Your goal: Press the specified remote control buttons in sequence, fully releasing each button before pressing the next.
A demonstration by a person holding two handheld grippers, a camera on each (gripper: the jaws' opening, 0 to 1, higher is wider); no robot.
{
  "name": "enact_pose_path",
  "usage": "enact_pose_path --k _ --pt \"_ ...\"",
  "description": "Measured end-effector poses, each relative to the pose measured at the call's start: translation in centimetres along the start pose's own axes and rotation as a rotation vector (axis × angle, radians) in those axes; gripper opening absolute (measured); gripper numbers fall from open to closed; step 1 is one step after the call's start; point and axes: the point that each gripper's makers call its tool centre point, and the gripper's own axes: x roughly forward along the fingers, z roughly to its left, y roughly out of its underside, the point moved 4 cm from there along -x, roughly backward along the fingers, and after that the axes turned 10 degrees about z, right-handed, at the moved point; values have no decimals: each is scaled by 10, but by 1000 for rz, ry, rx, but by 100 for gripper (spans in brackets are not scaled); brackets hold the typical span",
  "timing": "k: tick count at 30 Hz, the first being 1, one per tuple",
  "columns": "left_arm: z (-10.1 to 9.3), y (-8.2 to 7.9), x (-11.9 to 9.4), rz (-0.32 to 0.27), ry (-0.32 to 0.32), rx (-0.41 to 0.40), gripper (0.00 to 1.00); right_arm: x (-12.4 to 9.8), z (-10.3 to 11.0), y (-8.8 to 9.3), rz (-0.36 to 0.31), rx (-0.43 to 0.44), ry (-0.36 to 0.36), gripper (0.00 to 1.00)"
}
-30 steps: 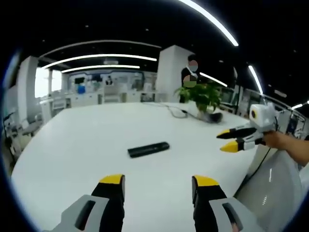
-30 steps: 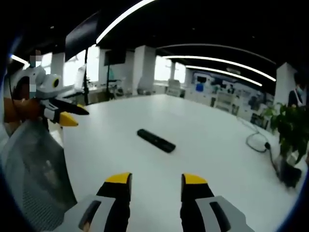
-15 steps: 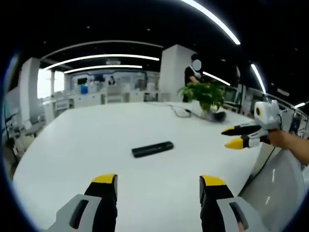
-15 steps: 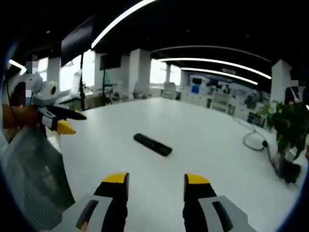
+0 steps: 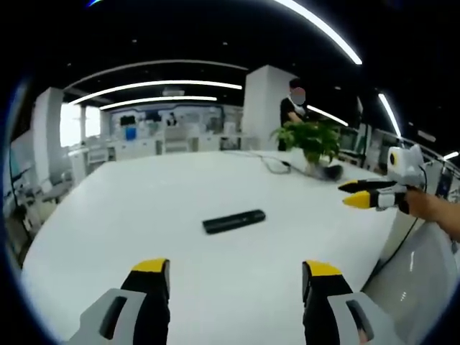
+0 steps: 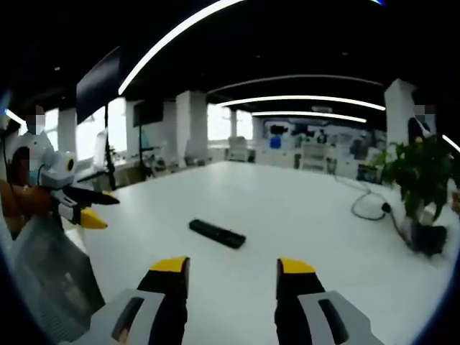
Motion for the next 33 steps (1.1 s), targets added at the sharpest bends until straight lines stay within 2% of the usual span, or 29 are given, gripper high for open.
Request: enact_pose_path --k 4,18,33 --pt "-1 0 0 9 -3 6 76 4 4 3 26 -22 -19 45" --pt "4 -13 6 -13 -25 45 75 4 9 -15 -27 -51 -14 44" --pt "13 -26 8 -23 -16 73 74 6 13 -30 -32 -103 -11 43"
